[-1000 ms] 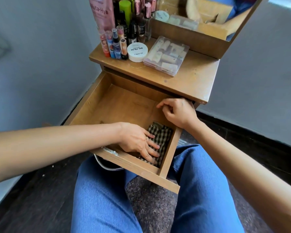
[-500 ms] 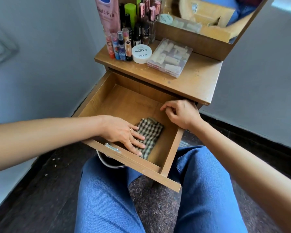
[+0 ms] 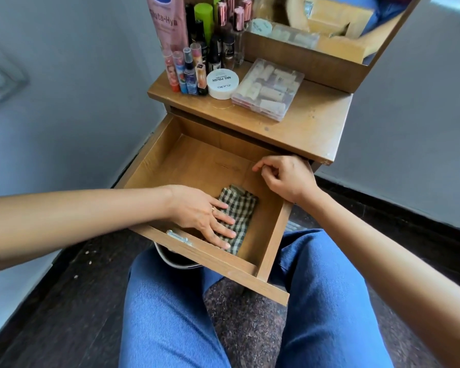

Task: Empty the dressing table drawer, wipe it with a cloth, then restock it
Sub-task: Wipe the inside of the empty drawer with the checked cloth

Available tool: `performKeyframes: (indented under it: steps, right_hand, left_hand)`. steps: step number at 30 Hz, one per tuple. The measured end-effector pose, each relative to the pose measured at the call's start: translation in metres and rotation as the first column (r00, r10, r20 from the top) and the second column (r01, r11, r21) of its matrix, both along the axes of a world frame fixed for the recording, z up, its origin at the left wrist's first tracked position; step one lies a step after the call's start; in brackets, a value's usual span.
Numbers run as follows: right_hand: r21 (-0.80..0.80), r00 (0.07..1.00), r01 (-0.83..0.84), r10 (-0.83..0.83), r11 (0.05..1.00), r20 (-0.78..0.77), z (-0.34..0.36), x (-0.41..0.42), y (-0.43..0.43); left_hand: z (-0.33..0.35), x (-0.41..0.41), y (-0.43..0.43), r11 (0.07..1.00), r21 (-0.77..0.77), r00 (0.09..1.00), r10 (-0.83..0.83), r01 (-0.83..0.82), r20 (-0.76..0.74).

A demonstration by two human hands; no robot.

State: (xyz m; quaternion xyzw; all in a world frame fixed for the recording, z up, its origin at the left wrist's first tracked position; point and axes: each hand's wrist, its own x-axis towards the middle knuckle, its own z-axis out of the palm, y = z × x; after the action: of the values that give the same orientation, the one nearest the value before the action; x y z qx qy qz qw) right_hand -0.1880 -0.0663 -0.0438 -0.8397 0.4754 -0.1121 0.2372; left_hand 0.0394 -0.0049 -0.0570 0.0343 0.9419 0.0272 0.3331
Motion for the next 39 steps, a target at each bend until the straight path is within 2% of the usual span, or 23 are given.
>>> performKeyframes:
  steps: [4, 7, 15, 19, 25, 27, 29, 34, 37, 39]
  right_hand:
    - [-0.001, 1.000, -0.012, 0.012, 1.000, 0.022, 0.001, -0.001, 0.001]
    - [-0.035, 0.999, 0.000, 0.002, 0.999, 0.050, -0.001, -0.002, 0.001]
    - [-0.161, 0.976, 0.075, -0.040, 0.984, 0.212, -0.008, -0.006, 0.013]
    - [-0.202, 0.974, 0.108, -0.063, 0.973, 0.218, -0.011, -0.007, 0.017]
    - [-0.246, 0.962, 0.121, -0.052, 0.962, 0.268, -0.016, -0.006, 0.017]
    - [-0.268, 0.953, 0.146, -0.062, 0.952, 0.296, -0.017, -0.007, 0.019]
    - [-0.279, 0.941, 0.196, -0.101, 0.940, 0.322, -0.017, -0.007, 0.023]
    - [-0.233, 0.846, 0.446, -0.322, 0.864, 0.425, -0.023, -0.010, 0.046]
    - [-0.164, 0.734, 0.612, -0.479, 0.774, 0.480, -0.031, -0.017, 0.060]
    - [-0.022, 0.627, 0.689, -0.580, 0.725, 0.520, -0.034, -0.019, 0.066]
  left_hand:
    - [-0.001, -0.042, 0.005, 0.993, 0.075, 0.995, 0.092, -0.089, -0.043]
    - [-0.007, -0.045, 0.005, 0.992, 0.063, 0.990, 0.116, -0.110, -0.085]
    - [-0.008, -0.031, 0.021, 0.901, 0.088, 0.885, 0.433, -0.424, -0.169]
    - [-0.005, -0.035, 0.019, 0.819, -0.003, 0.803, 0.562, -0.574, -0.199]
    - [-0.003, -0.062, -0.001, 0.634, -0.190, 0.657, 0.679, -0.750, -0.328]
    - [-0.001, -0.079, -0.005, 0.540, -0.225, 0.585, 0.742, -0.811, -0.327]
    - [0.000, -0.090, -0.008, 0.496, -0.246, 0.553, 0.770, -0.833, -0.318]
    - [0.003, -0.081, -0.005, 0.556, -0.222, 0.597, 0.724, -0.801, -0.345]
    - [0.004, -0.077, 0.001, 0.605, -0.185, 0.627, 0.696, -0.774, -0.349]
    - [0.000, -0.074, 0.002, 0.624, -0.171, 0.638, 0.680, -0.763, -0.361]
